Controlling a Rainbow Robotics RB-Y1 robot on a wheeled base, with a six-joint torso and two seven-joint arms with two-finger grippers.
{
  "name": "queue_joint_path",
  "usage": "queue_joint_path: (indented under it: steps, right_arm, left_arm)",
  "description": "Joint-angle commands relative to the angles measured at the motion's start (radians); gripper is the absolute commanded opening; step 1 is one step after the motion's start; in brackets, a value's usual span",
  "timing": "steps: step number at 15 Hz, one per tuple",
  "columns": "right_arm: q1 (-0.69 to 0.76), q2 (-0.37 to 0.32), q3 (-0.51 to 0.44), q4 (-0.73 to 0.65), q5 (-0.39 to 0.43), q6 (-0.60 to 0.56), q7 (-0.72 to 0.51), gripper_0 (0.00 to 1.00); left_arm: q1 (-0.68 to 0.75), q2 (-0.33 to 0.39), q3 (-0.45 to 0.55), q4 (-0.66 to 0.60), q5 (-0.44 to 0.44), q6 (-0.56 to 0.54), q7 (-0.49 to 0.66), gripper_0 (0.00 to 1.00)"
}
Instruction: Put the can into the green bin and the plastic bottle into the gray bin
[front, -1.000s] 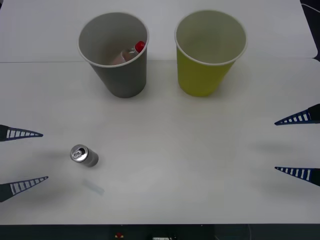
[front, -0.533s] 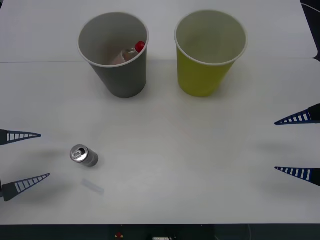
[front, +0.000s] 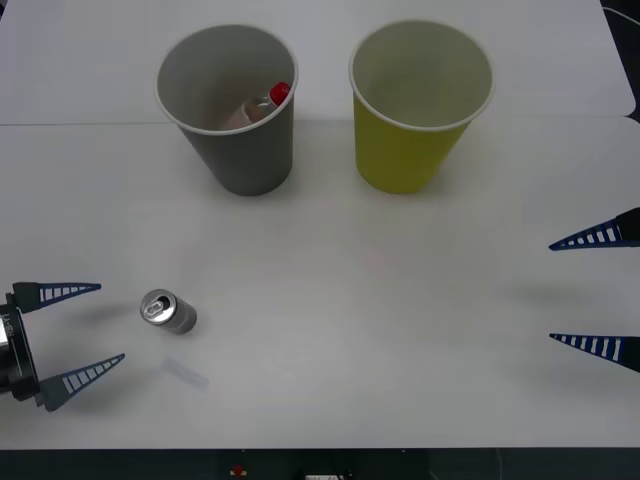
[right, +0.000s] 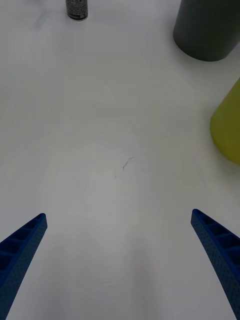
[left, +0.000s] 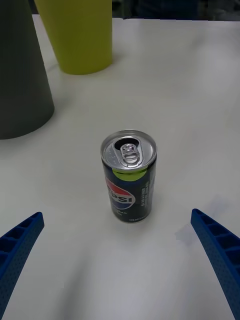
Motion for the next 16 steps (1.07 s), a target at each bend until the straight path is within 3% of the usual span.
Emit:
queue_joint_path:
  steps: [1, 16]
  right_arm:
    - [0.0, 0.0, 0.0, 0.0, 0.0, 0.0, 0.0, 1.0]
    - [0.0, 0.0, 0.0, 0.0, 0.0, 0.0, 0.0, 1.0]
  left_arm:
    - [-0.028, -0.038, -0.039, 0.04, 0.023, 0.001, -0.001, 1.0]
    - [-0.121, -0.233, -0.122, 0.06, 0.005, 0.158, 0.001, 1.0]
